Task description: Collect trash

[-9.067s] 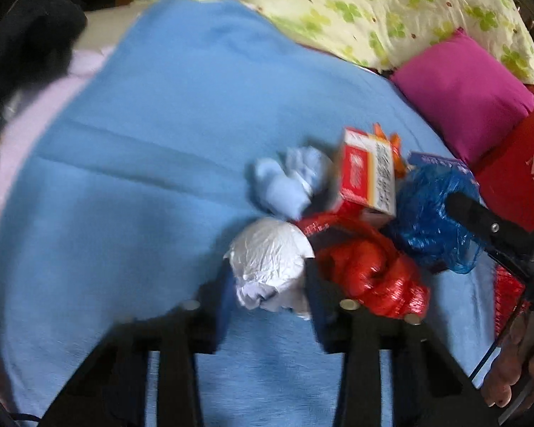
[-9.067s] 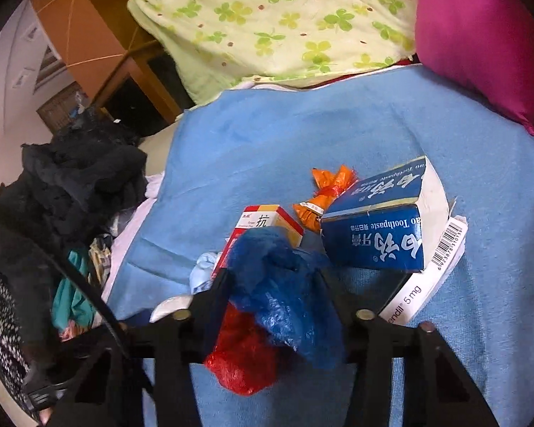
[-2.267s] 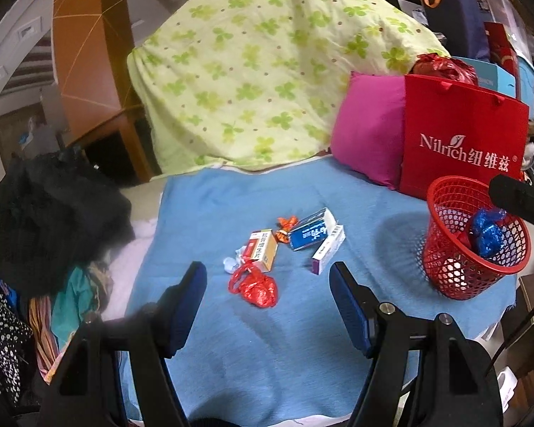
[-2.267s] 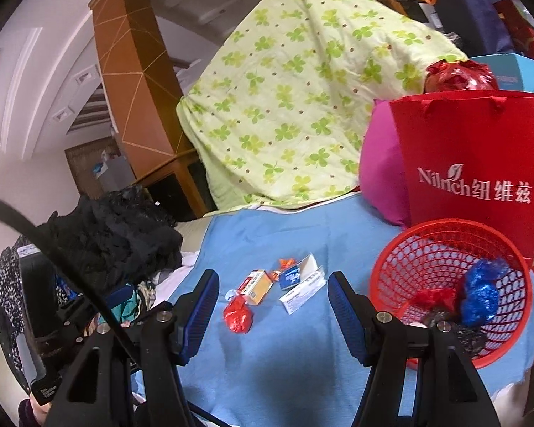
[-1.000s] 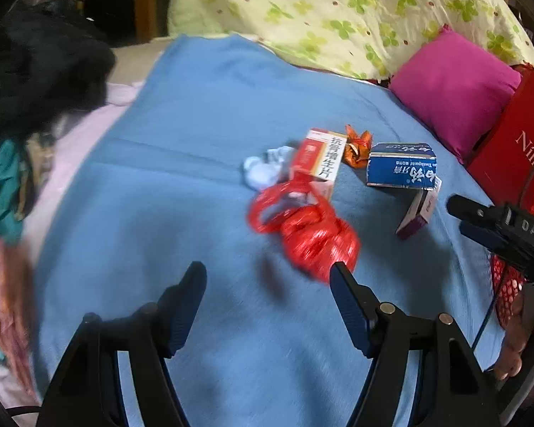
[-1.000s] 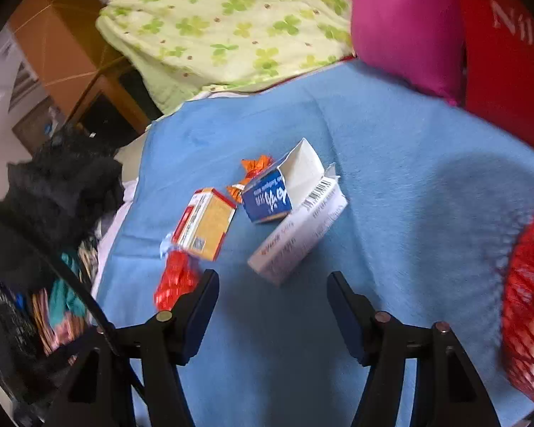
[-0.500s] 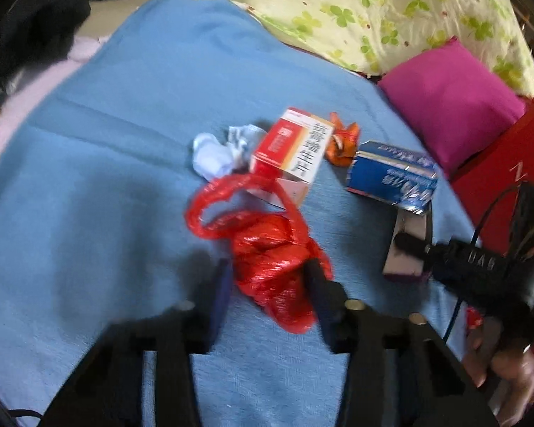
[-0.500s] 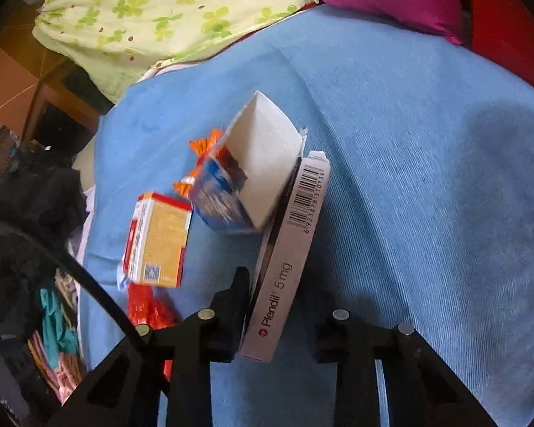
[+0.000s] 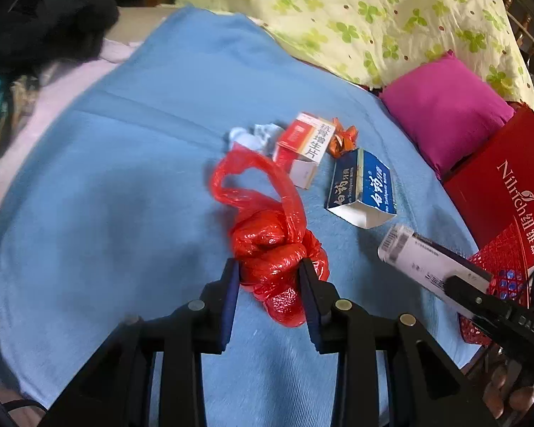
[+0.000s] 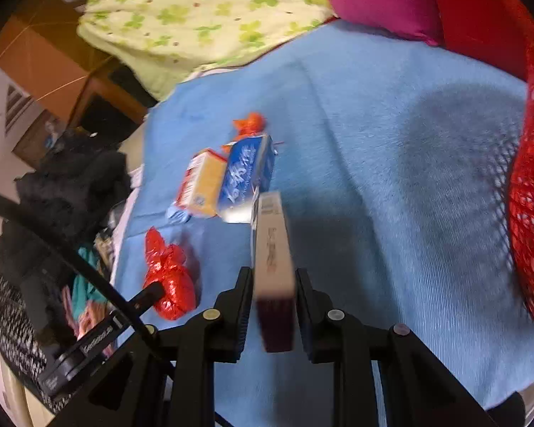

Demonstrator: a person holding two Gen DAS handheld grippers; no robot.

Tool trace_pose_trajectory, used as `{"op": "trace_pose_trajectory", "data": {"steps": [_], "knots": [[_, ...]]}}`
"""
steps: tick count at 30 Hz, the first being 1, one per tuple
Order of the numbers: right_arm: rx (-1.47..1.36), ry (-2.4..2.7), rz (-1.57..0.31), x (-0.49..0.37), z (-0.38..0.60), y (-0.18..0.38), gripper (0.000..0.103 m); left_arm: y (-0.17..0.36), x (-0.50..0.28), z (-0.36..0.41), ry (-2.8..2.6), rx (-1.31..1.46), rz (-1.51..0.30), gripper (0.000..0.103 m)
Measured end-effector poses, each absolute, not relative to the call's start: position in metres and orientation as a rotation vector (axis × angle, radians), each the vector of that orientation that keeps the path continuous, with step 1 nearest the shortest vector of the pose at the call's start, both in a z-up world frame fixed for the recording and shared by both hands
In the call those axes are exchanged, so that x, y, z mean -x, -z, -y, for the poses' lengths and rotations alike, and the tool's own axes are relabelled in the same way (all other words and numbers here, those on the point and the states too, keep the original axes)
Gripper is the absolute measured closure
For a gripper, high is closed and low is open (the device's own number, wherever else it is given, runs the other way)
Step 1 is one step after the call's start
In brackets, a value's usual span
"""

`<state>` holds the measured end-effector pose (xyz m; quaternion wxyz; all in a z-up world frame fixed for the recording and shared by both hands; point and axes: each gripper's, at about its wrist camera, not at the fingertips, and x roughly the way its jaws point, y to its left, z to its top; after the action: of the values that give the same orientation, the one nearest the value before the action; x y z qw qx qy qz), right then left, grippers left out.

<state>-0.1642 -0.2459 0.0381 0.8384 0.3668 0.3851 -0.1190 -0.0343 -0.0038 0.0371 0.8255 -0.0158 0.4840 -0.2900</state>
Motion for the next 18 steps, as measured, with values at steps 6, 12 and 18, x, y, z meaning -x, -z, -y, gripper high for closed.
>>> {"op": "trace_pose_trajectory", "data": {"steps": [6, 12, 18], "knots": [[-0.76, 0.188, -0.771, 0.193, 0.225, -0.058, 0.078, -0.063, 0.062, -0.006, 0.581, -0.021, -0.977, 0.068], [-0.73, 0.171, -0.715, 0.218, 0.211, -0.079, 0.078, -0.092, 0.085, -0.004, 0.585, -0.077, -0.907, 0.068], [-0.678, 0.177, -0.648, 0.245, 0.204, -0.108, 0.078, -0.124, 0.114, 0.004, 0.626, -0.109, -0.83, 0.068]]}}
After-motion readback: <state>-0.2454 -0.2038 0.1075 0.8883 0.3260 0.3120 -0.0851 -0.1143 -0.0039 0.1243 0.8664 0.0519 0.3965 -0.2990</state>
